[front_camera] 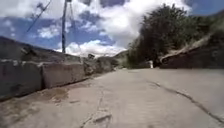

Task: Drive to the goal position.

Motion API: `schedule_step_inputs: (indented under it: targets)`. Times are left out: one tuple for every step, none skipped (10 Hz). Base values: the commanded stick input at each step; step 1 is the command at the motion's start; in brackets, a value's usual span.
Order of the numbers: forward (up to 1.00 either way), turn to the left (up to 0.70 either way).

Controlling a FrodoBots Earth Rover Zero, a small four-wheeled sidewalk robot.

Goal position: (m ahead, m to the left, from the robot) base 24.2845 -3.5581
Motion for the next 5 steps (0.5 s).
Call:
schedule_step_inputs:
  targets:
    - [0.70, 0.00]
    - [0.70, 0.00]
    - [0.70, 0.00]
    - [0.70, 0.00]
    - [0.70, 0.00]
